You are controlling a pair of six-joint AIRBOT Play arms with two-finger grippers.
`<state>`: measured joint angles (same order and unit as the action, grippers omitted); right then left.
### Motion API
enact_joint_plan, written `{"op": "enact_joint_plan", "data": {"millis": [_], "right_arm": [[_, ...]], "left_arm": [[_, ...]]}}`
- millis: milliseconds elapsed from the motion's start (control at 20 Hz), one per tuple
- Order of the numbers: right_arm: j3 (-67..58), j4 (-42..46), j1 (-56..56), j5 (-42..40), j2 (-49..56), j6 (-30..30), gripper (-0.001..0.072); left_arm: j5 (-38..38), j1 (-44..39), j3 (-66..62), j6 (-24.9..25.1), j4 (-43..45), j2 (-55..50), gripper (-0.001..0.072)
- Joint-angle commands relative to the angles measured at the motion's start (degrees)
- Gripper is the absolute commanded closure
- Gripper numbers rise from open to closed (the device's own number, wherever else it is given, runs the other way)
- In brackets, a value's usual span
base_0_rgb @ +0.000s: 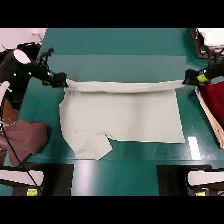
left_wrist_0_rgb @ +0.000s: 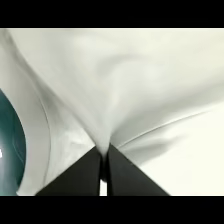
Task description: Fold the shirts.
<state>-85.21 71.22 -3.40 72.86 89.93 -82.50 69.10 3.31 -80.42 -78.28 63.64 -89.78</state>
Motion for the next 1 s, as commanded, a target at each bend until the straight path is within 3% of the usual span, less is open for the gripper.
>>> {"op": "enact_joint_plan", "data": {"millis": [0, 50, 100, 150, 300, 450, 600, 750, 950], "right_arm": [[10.40, 0.26, 0.07, -3.37, -3.48, 0.09, 0.0691], [12.00, -0.39, 0.07, -3.48, -3.98, 0.07, 0.0678], [12.98, -2.84, 0.04, -3.39, -4.22, 0.09, 0.0499], [13.03, -4.90, -0.24, -2.97, -4.26, 0.09, 0.0332], [13.03, -6.47, -0.92, -1.84, -7.48, 0.13, 0.0327], [13.07, -5.22, -1.92, -0.68, -13.25, 0.81, 0.0326], [13.07, -5.25, -2.54, -2.19, -17.35, 1.14, 0.0327], [13.05, -5.27, -1.88, -2.62, -18.64, 1.14, 0.0326], [13.05, -5.53, -1.36, -2.36, -18.32, 1.14, 0.0327]], "left_arm": [[-1.20, 0.00, 7.48, -3.02, 0.66, 0.07, 0.0680], [-2.05, 0.00, 8.85, -3.58, 0.66, 0.07, 0.0467], [-2.21, 0.02, 9.49, -4.09, 0.66, 0.07, 0.0234], [-1.75, 0.02, 9.60, -4.31, 0.94, 0.22, 0.0228], [1.77, 0.00, 10.86, -5.44, 5.31, 4.81, 0.0229], [4.92, 0.00, 20.50, -9.60, 14.36, 17.09, 0.0228], [6.45, 0.00, 35.12, -10.62, 11.04, 32.28, 0.0228], [6.58, 0.00, 48.33, -14.86, 6.21, 45.16, 0.0228], [6.19, 0.00, 58.03, -16.26, 3.82, 51.76, 0.0228]]}}
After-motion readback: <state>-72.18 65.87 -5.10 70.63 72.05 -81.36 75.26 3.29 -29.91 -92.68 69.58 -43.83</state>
